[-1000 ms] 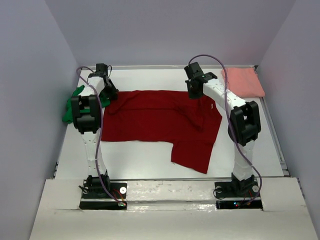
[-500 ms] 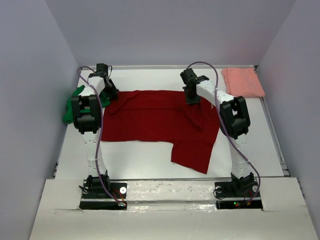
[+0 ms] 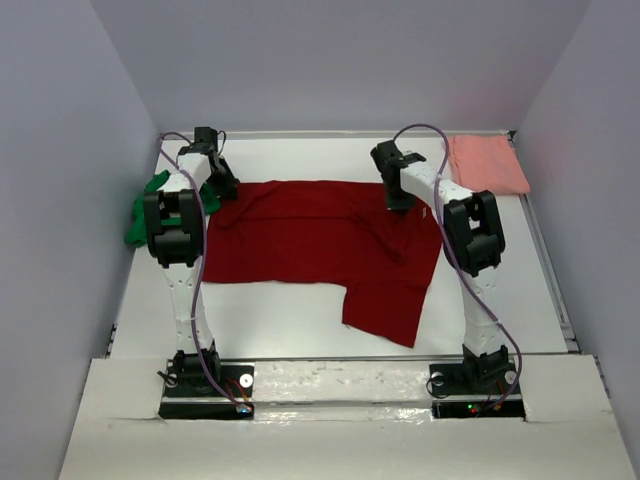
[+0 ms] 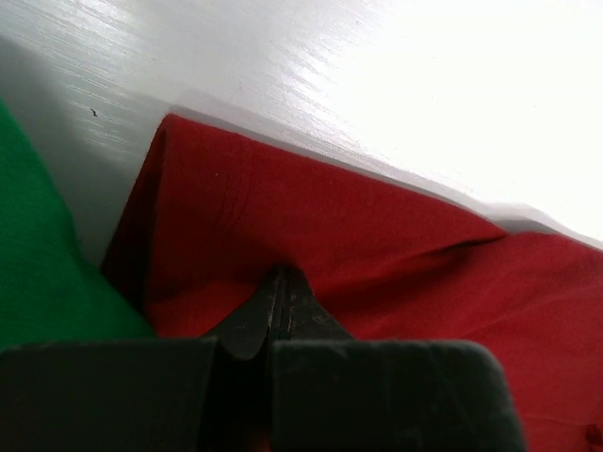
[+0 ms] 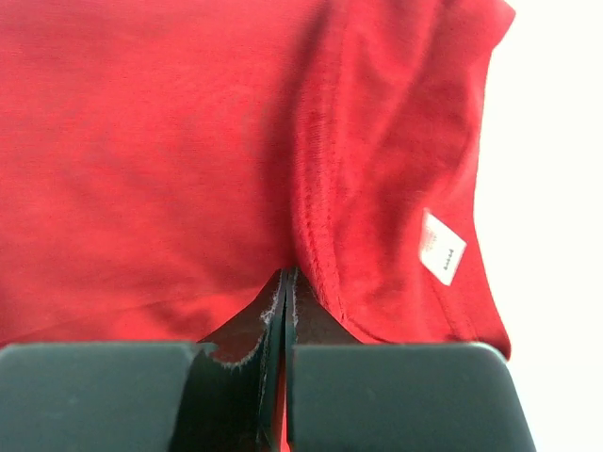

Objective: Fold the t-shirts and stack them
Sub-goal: Fold the tshirt

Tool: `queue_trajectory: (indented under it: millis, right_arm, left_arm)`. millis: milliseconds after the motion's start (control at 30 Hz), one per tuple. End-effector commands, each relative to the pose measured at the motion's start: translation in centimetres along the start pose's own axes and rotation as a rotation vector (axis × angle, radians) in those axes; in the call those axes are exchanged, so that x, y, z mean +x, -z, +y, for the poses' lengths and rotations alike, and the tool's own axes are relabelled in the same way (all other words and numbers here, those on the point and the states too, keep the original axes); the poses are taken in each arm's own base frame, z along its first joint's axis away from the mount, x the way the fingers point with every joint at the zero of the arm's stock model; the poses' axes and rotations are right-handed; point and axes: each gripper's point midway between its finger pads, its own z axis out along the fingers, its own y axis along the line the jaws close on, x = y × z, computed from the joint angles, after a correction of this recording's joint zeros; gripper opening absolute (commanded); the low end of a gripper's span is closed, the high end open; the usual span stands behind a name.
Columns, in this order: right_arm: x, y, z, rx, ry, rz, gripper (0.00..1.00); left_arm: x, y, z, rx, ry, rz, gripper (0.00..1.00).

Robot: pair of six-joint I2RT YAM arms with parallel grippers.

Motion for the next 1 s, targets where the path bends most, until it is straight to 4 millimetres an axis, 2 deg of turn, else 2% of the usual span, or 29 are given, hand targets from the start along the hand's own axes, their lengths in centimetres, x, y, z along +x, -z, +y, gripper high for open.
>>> queue_trajectory:
  millis: [0,67,167,300,433,500,533,667,833,867,933,967]
  right_arm:
    - [0.4,0.4,-2.4,0.121,-0.065,-0.011,0.0]
    - [1.3,0.1,-3.9,0.181,-0.087,0.001,0.0]
    - [1.9,0.8,-5.1,0.222,-0.13,-0.015,0.0]
    - [4.1,1.0,-7.3,0.294,-0.154,-0.012,0.0]
    - [5.9,1.0,-7.9,0.299,-0.158,-0.002,0.0]
    - [6.2,1.2,-7.7,0.267,-0.176,-0.012,0.0]
    - [7.2,0.8,-7.8,0.268,-0.168,-0.003,0.0]
    - [8.9,0.7,-8.3,0.279,-0.173,0.017,0.0]
    - [6.9,1.9,-8.8,0.256,-0.148,-0.075,0.0]
    - [5.5,2.8,-8.5,0.22,-0.127,-0.1,0.0]
    - [4.3,3.9,-8.1,0.179,-0.13,-0.113,0.0]
    - [3.5,4.8,-7.8,0.144,-0.118,-0.129,0.07]
  left_arm:
    - [-1.2,2.2,-1.4,0.036,-0.03,-0.037,0.0]
    - [-1.2,2.2,-1.4,0.036,-0.031,-0.036,0.0]
    - [-1.2,2.1,-1.3,0.034,-0.032,-0.033,0.0]
    - [-1.1,1.9,-1.5,0.031,-0.039,-0.029,0.0]
    - [-0.9,1.7,-1.7,0.031,-0.05,-0.025,0.0]
    - [-0.6,1.6,-1.9,0.032,-0.052,-0.019,0.0]
    - [-0.5,1.5,-1.9,0.031,-0.056,-0.014,0.0]
    - [-0.3,1.5,-1.9,0.023,-0.063,-0.012,0.0]
    - [-0.2,1.3,-1.8,0.019,-0.061,-0.011,0.0]
    - [-0.2,1.2,-1.7,0.012,-0.06,-0.013,0.0]
    - [0.0,1.2,-1.4,0.005,-0.057,-0.011,0.0]
    - [0.7,1.1,-2.7,0.013,-0.081,-0.008,0.0]
